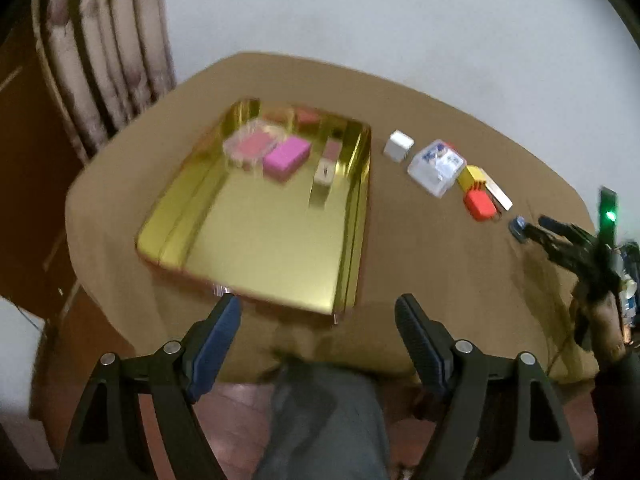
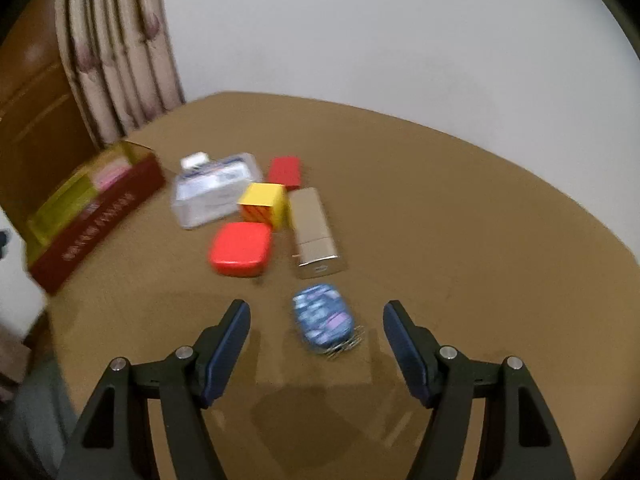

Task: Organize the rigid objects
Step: 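Grasp the blue patterned keychain tin with the right gripper, then drop the blue keychain tin into the gold tin, opening the right gripper, then grasp the clear labelled toothbrush box with the left gripper, then carry the toothbrush box into the gold tin and open the left gripper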

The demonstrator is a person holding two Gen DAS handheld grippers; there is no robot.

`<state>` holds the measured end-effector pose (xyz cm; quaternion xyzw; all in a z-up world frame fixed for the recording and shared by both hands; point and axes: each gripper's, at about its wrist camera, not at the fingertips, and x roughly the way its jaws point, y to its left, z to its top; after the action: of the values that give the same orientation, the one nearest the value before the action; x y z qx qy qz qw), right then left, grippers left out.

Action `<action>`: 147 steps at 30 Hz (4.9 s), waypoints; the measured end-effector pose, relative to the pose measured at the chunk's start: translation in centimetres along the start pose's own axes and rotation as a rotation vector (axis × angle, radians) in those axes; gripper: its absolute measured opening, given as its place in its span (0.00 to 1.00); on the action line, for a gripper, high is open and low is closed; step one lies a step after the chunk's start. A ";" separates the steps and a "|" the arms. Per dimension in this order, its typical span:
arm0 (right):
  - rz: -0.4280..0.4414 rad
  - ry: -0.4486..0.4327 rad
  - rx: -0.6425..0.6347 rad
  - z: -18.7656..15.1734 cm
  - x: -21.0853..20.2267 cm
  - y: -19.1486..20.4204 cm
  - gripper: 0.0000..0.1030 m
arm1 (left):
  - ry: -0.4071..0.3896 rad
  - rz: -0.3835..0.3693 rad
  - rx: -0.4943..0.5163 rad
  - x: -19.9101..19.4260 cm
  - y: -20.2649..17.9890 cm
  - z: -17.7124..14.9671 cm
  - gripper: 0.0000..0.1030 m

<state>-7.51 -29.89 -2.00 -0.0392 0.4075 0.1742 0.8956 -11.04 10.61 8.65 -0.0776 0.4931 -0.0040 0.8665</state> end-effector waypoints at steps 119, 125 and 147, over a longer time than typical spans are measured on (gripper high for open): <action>-0.238 -0.254 0.486 -5.3 -5.2 -6.7 0.68 | 0.249 -0.121 0.687 17.8 -17.1 12.0 0.55; -0.235 -0.249 0.491 -5.4 -4.9 -6.9 0.68 | 0.175 -0.111 0.532 9.1 -12.3 9.2 0.56; -0.253 -0.176 0.473 -4.5 -2.9 -6.8 0.68 | 0.325 -0.015 0.245 9.8 2.2 7.1 0.56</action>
<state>-10.16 -37.98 -3.29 0.1355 0.3495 -0.0360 0.9264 -0.09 12.90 3.53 0.0266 0.6217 -0.0829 0.7784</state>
